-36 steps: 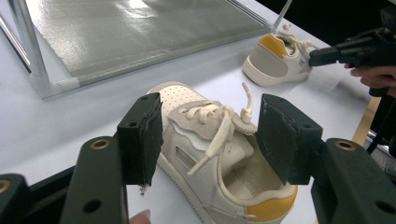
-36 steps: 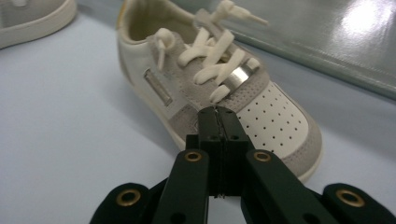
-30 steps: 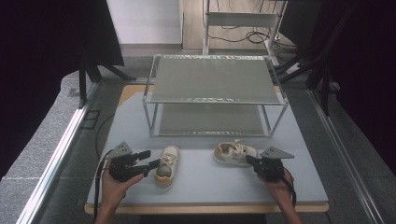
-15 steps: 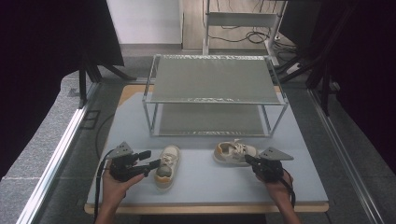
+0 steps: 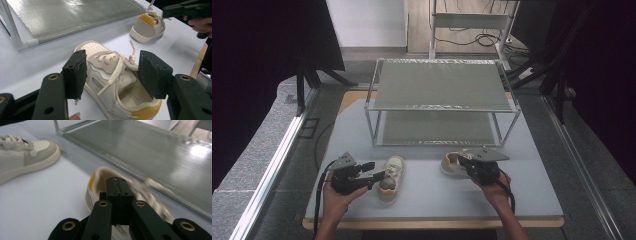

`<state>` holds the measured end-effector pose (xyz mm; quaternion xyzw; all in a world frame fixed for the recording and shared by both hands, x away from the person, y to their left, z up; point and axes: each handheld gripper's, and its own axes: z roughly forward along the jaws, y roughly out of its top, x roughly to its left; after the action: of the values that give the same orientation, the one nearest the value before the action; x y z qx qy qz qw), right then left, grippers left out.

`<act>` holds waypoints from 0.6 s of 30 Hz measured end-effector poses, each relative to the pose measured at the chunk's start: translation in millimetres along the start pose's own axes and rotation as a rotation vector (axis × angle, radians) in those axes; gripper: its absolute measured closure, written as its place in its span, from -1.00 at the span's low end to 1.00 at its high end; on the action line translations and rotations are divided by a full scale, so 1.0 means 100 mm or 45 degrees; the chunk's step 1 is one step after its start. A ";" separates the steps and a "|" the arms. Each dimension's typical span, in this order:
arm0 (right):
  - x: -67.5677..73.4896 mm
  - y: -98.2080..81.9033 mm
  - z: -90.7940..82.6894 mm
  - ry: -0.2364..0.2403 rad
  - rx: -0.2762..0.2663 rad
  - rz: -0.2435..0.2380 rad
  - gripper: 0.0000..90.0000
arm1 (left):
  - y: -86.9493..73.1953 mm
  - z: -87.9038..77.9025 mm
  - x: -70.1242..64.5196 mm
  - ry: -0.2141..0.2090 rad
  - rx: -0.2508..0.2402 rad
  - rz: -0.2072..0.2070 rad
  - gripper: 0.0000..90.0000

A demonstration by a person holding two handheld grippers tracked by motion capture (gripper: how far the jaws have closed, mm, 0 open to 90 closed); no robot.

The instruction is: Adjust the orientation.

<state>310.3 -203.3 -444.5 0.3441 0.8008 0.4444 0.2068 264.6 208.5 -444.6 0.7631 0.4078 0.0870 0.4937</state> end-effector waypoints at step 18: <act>-0.09 0.44 0.65 0.048 0.230 -0.066 1.00 | -0.01 -0.02 0.02 -0.001 -0.006 -0.006 -0.10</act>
<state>374.3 -156.7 -440.9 0.3321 0.8499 0.3715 0.1712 264.3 211.1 -444.7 0.7611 0.4092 0.0865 0.4957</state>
